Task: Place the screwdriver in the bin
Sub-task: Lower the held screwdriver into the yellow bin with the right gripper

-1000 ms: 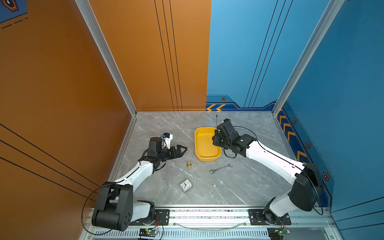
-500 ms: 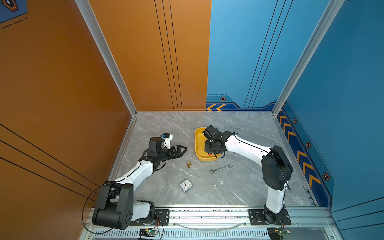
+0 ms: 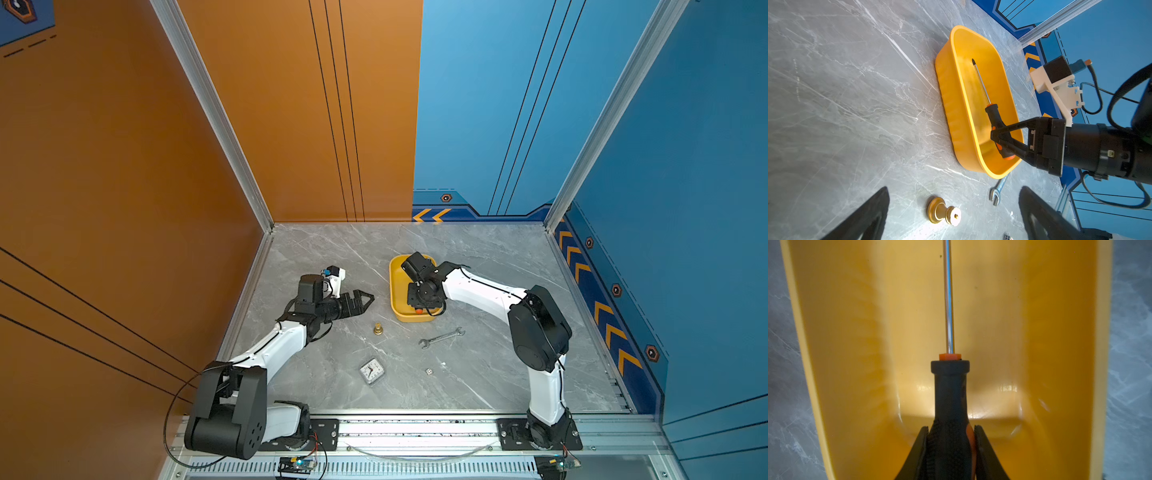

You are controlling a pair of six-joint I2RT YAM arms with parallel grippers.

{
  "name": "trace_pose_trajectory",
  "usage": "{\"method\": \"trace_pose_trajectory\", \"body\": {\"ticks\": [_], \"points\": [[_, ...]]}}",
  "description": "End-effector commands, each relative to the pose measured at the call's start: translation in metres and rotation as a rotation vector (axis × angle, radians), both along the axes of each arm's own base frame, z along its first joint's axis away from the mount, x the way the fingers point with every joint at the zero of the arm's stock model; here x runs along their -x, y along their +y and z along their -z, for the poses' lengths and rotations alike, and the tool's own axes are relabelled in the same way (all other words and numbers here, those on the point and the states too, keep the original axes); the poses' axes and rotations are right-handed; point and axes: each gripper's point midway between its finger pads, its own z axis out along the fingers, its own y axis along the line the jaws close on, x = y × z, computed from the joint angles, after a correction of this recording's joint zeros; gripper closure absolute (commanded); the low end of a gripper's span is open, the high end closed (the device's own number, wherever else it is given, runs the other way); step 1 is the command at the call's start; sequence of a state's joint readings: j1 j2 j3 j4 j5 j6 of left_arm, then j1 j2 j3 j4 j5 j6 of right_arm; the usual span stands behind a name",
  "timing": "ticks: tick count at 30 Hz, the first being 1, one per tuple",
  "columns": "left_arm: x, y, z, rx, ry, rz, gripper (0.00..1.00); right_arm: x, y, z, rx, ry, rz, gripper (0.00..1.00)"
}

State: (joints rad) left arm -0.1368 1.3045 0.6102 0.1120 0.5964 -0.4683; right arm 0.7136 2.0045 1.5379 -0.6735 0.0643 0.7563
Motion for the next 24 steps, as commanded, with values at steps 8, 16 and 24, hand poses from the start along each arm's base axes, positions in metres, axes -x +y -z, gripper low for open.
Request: {"method": "trace_pose_trajectory", "body": {"ticks": [8, 16, 24], "points": [[-0.003, -0.001, -0.002, 0.008, -0.012, 0.014, 0.02, -0.004, 0.001, 0.013, 0.037, 0.024, -0.031, 1.00], [-0.004, -0.001, -0.002, 0.008, -0.010, 0.016, 0.02, -0.012, -0.012, 0.030, 0.060, 0.052, -0.005, 1.00], [-0.005, 0.000, 0.003, 0.002, 0.001, 0.011, 0.02, -0.011, -0.013, 0.037, 0.065, 0.070, -0.007, 0.94]]}}
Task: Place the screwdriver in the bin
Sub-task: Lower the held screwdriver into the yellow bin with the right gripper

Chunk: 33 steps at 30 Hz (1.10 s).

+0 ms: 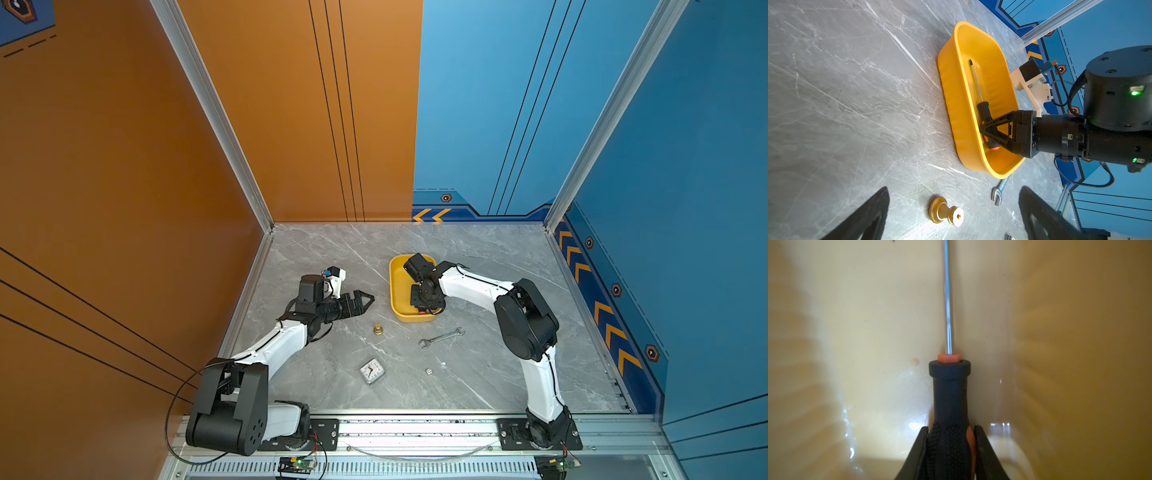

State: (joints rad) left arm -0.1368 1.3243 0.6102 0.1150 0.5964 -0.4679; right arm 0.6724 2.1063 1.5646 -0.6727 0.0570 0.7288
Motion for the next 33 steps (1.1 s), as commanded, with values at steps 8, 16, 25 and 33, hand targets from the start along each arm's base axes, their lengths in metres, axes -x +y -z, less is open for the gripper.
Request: {"method": "trace_pose_trajectory", "body": {"ticks": [8, 16, 25, 33], "points": [[-0.004, -0.001, -0.003, 0.005, -0.016, 0.014, 0.02, 0.001, 0.003, 0.005, 0.008, 0.025, -0.025, 0.87], [-0.003, -0.001, -0.002, 0.003, -0.017, 0.015, 0.02, 0.001, 0.005, 0.004, 0.000, 0.027, -0.025, 0.66], [-0.003, -0.001, 0.001, 0.007, -0.012, 0.018, 0.02, 0.002, 0.007, 0.000, -0.012, 0.024, -0.037, 0.61], [-0.002, -0.001, 0.001, 0.007, -0.013, 0.019, 0.02, 0.002, 0.010, -0.010, -0.022, 0.012, -0.051, 0.56]]}}
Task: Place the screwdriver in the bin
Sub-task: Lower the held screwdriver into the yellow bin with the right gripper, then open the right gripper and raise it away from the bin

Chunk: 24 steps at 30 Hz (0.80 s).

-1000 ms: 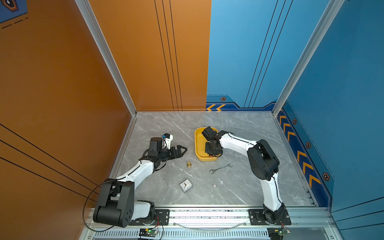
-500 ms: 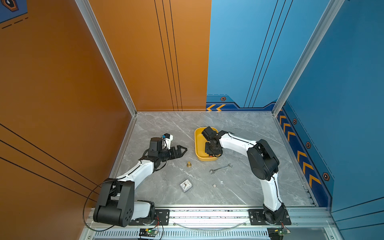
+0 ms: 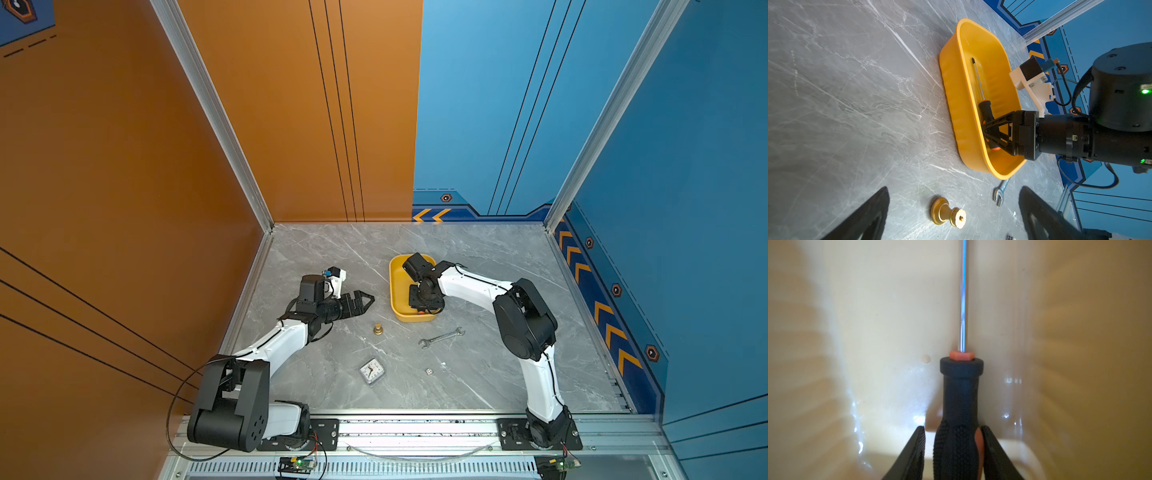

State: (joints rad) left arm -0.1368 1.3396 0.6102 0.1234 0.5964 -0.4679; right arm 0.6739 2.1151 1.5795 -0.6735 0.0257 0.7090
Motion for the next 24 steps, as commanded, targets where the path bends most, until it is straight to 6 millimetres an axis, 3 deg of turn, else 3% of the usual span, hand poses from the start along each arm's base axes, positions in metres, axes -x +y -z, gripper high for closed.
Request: {"method": "trace_pose_trajectory", "body": {"ticks": [1, 9, 10, 24], "points": [[-0.001, -0.001, -0.003, 0.008, -0.020, 0.020, 0.02, 0.002, 0.003, -0.011, 0.003, -0.004, -0.023, 0.55], [-0.001, -0.001, -0.005, 0.011, -0.026, 0.021, 0.02, 0.003, -0.007, -0.022, 0.050, -0.014, -0.038, 0.50], [-0.001, -0.002, -0.006, 0.012, -0.026, 0.022, 0.02, 0.003, -0.007, -0.037, 0.037, -0.038, -0.042, 0.49], [-0.001, -0.001, -0.009, 0.008, -0.030, 0.025, 0.02, 0.013, -0.014, -0.096, 0.015, -0.103, -0.151, 0.43]]}}
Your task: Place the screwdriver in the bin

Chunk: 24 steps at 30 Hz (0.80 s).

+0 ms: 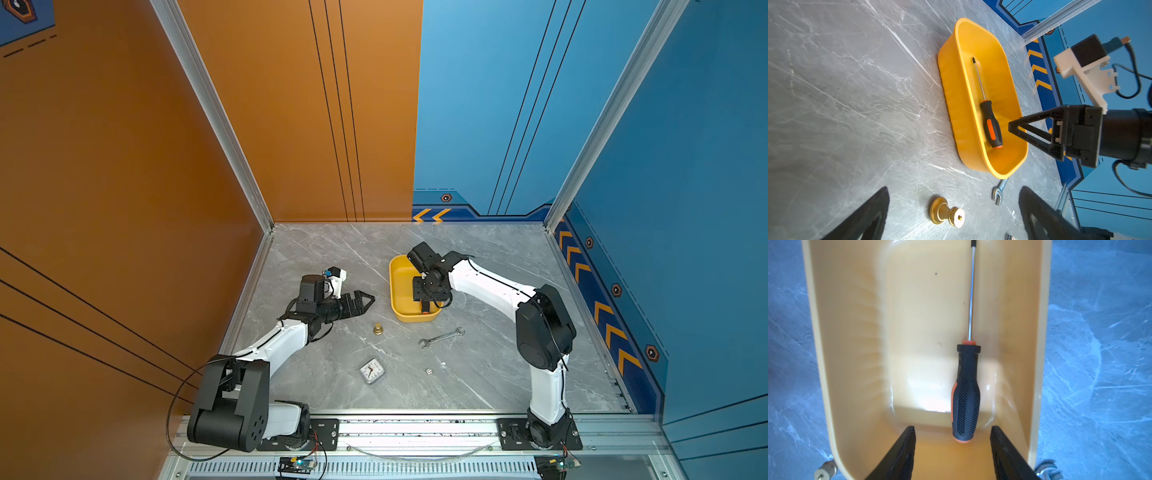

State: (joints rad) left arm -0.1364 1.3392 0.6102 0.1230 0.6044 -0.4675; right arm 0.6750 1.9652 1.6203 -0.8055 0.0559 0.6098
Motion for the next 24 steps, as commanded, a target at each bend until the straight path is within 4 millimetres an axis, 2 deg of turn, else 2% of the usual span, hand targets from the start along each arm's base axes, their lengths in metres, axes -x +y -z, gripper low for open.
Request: {"method": "trace_pose_trajectory", "body": {"ticks": [1, 6, 12, 18, 24], "points": [[-0.001, 0.001, -0.009, -0.001, -0.034, 0.020, 0.02, 0.008, -0.002, -0.032, -0.003, -0.036, -0.091, 0.43], [-0.003, 0.008, -0.013, -0.044, -0.042, 0.001, 0.02, 0.015, -0.010, -0.057, 0.030, -0.121, -0.244, 0.43], [-0.006, 0.023, -0.019, -0.131, -0.076, -0.057, 0.02, 0.024, -0.042, -0.075, 0.096, -0.245, -0.372, 0.44], [-0.011, 0.046, -0.033, -0.237, -0.157, -0.138, 0.02, 0.021, -0.091, -0.079, 0.029, -0.357, -0.320, 0.44], [-0.019, 0.071, -0.058, -0.331, -0.335, -0.228, 0.02, 0.011, -0.160, -0.054, -0.044, -0.466, -0.133, 0.44]]}}
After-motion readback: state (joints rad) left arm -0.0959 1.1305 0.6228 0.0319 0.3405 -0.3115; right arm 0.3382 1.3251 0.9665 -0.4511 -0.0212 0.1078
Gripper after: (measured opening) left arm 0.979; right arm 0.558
